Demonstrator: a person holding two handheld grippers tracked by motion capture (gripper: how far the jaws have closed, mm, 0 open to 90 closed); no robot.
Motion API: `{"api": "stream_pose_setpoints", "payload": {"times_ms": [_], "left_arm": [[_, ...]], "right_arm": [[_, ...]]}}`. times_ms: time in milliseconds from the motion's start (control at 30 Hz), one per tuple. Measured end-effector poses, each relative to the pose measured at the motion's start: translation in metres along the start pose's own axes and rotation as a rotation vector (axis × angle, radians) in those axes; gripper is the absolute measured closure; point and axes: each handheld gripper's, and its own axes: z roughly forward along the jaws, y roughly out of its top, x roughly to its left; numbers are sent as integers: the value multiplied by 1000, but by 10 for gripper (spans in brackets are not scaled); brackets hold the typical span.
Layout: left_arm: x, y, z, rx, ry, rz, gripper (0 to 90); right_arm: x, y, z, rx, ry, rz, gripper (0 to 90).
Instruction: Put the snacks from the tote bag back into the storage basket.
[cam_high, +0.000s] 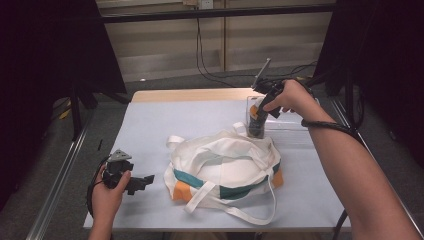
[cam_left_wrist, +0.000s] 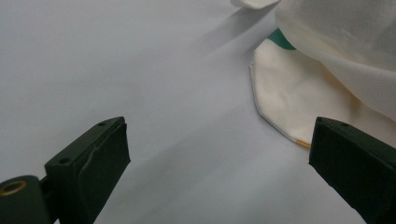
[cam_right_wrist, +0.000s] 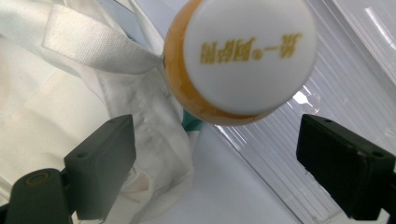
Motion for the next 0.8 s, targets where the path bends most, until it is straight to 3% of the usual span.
{"api": "stream_pose_setpoints", "payload": {"times_ms": [800], "left_arm": [[-2, -2, -1, -1, -1, 2, 48]], "right_arm": [[13, -29, -9, -16, 10, -21, 116]]}}
